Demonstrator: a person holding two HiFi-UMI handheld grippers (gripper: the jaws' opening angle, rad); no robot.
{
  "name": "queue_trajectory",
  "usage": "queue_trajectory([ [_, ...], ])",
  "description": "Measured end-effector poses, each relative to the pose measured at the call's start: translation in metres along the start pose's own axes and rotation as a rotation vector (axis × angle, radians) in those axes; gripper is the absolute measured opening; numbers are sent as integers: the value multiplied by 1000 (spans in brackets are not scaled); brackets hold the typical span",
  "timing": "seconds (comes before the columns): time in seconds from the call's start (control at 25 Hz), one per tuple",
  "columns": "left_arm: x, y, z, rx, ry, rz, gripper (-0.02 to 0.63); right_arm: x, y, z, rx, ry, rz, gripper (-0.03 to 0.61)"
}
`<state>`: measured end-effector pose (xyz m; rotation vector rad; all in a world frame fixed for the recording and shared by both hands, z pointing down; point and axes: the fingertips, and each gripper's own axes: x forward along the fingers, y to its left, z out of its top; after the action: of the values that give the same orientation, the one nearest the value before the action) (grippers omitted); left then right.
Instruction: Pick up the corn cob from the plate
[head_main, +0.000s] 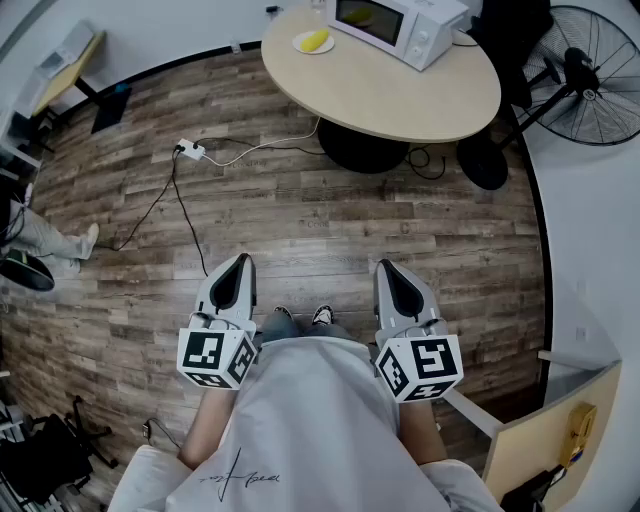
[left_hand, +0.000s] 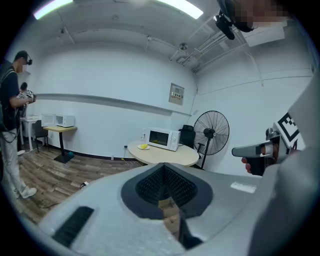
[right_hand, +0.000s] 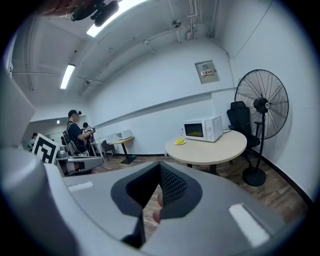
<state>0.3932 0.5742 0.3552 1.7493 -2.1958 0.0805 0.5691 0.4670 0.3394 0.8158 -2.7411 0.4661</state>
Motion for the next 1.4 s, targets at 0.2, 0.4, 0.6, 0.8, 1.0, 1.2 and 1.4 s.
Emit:
queue_trajectory([
  [0.2, 2, 3, -14, 15, 31, 21, -6, 1, -8, -4, 12, -2, 7, 11],
  [0.4, 1, 11, -10, 4, 30, 36, -6, 0, -10, 2, 97, -43, 108, 12],
  [0.6, -2, 20, -9, -1, 36, 34, -5, 9, -2, 2, 87, -41, 172, 11],
  [0.8, 8, 32, -10, -25, 38, 28, -5, 30, 6, 6, -23, -42, 143, 11],
  [1.0, 30, 56, -4, -31, 45, 13, -5, 61, 19, 20, 0, -41, 160, 11],
  [1.2, 61, 83, 7, -47, 51, 1, -5, 107, 20, 30, -4, 5, 126, 11],
  [1.4, 94, 116, 17, -50, 84, -6, -5, 157, 28, 42, 5, 33, 148, 11],
])
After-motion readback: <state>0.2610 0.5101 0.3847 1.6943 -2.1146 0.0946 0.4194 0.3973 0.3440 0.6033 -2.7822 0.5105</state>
